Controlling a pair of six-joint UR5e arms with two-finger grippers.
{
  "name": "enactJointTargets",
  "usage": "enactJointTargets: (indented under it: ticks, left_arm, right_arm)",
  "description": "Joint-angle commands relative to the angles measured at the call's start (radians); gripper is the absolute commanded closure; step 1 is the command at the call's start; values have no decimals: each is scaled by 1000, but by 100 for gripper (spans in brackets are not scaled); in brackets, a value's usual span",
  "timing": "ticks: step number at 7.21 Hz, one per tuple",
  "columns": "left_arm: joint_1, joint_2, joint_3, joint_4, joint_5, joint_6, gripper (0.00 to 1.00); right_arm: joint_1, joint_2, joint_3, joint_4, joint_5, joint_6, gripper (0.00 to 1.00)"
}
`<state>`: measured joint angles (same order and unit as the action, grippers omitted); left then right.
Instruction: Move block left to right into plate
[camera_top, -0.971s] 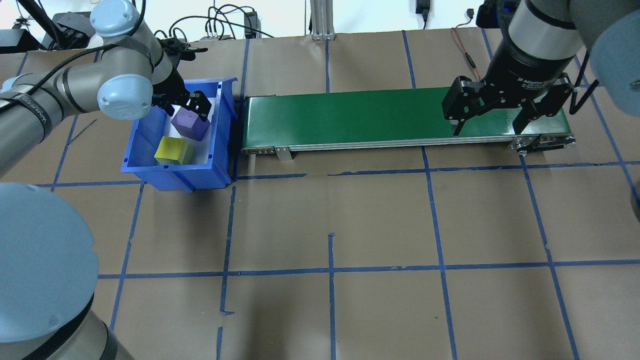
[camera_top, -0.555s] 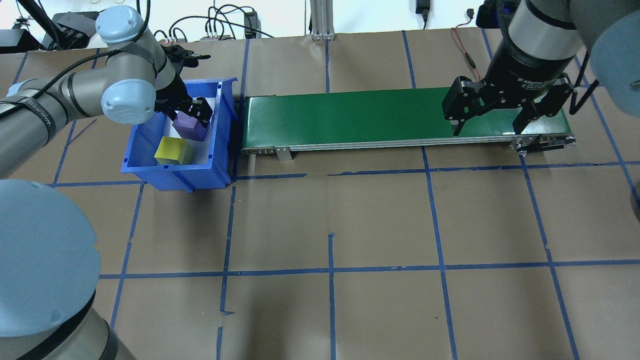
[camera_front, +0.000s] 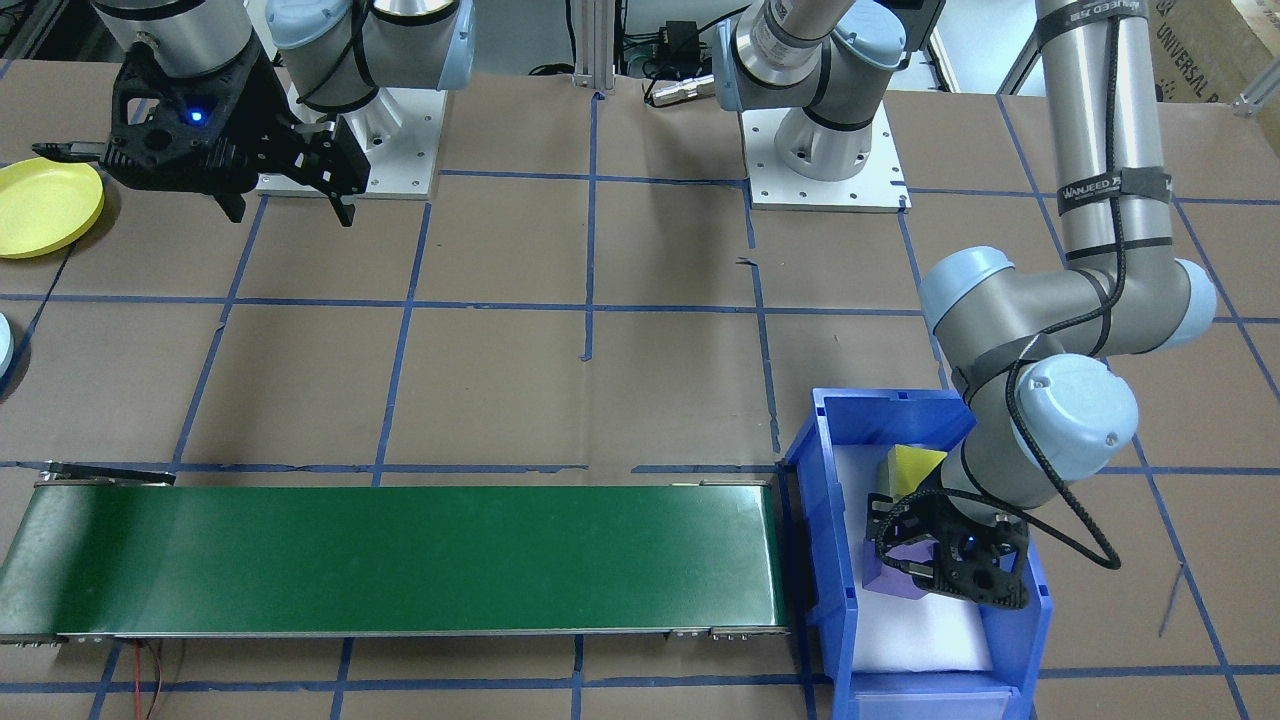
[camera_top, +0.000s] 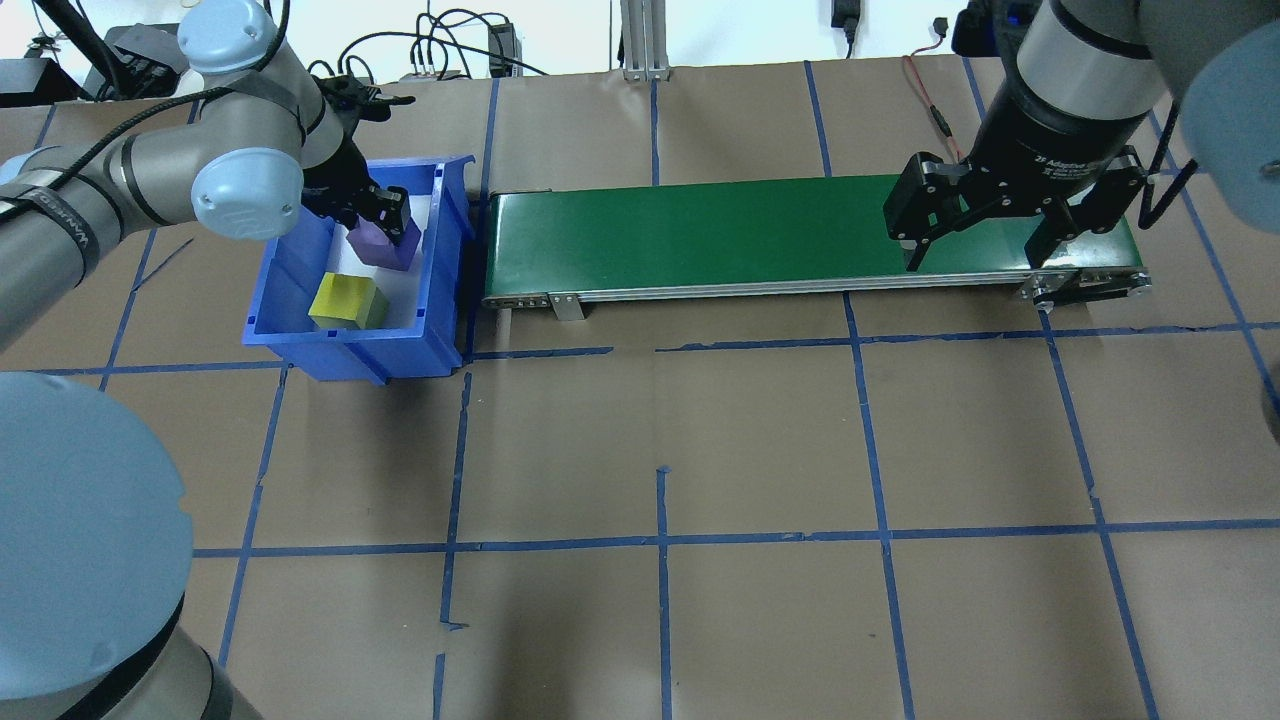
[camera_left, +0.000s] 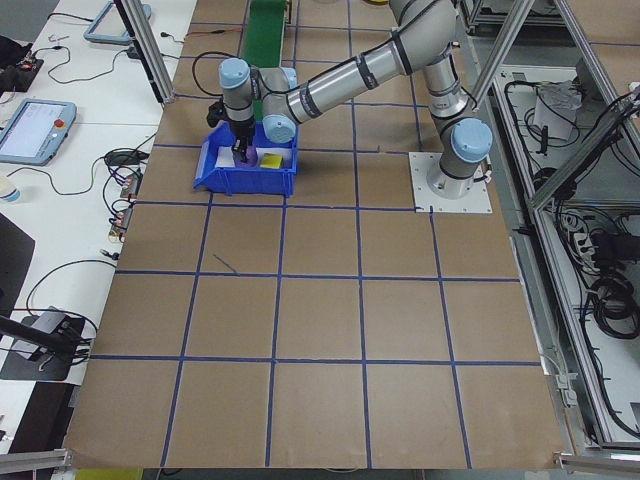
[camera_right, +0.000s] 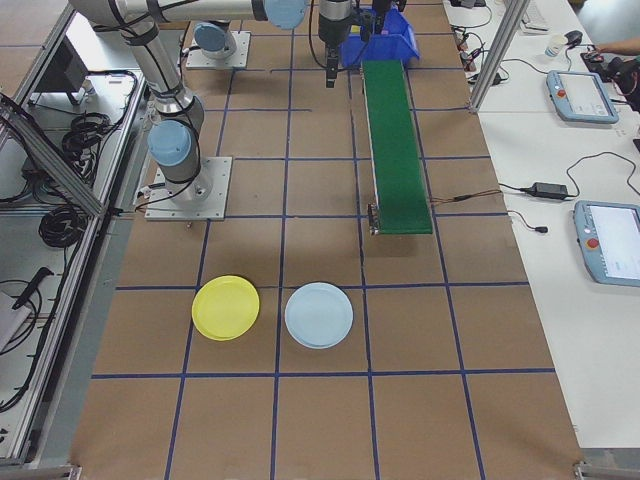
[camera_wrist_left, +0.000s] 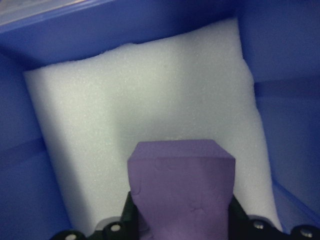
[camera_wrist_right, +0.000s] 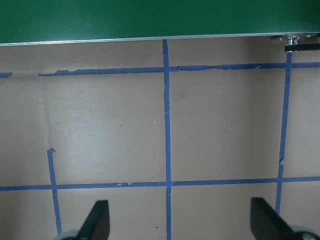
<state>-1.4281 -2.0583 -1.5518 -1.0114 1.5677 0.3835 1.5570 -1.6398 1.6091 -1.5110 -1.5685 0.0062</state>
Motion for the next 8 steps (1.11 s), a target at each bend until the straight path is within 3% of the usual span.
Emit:
enactJointTargets:
  ticks: [1,2,4,8]
  left_arm:
    - [-2,108,18,-9,-6,-12,51]
    - [-3,177,22,-44,-35,-14,51]
    - [-84,222,24,-62,-38,-128,51]
    - [-213,107,16,11,-40,-302,51]
  right_arm:
    - [0,0,0,0,1,0,0]
    - [0,0,0,0,-1,0,0]
    - [0,0,0,0,-1,0,0]
    - [0,0,0,-2,1,-2,0]
